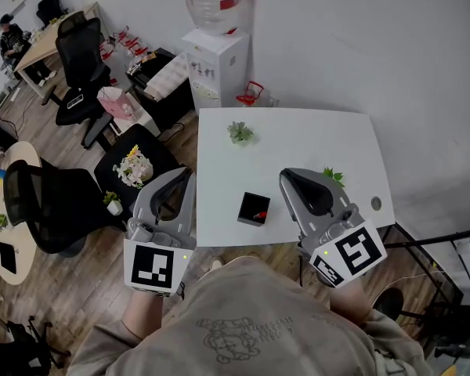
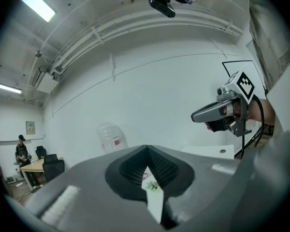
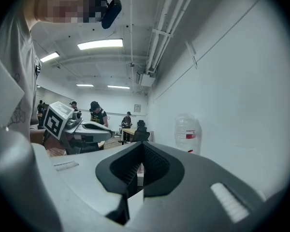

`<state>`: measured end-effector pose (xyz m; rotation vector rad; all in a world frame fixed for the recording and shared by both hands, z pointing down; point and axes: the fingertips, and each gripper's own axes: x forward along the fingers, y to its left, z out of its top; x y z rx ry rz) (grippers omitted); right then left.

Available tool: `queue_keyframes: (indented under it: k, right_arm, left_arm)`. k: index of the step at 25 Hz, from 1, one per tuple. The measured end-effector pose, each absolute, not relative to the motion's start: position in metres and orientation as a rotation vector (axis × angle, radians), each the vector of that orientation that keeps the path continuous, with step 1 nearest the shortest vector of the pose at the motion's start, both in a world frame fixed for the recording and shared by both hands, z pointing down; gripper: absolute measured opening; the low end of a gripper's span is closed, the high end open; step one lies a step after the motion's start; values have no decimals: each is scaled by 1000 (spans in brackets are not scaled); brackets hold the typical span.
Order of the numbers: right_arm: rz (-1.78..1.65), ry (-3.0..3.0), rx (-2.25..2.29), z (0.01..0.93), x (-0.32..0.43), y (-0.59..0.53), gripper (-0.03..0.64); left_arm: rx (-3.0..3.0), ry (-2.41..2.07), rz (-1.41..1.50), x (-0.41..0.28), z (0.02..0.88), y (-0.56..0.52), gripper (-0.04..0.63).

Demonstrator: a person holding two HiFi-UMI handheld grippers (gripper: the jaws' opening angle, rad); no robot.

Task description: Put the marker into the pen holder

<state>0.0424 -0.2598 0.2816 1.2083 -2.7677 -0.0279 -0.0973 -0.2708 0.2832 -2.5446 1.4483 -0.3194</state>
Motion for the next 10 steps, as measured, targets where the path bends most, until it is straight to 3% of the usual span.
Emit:
queue_keyframes:
  k: [10]
  right_arm:
    - [-24,-2753,1209,286,45,-258,28]
  left_arm:
    - [-2546,1451,-336,-96,286,-269,0]
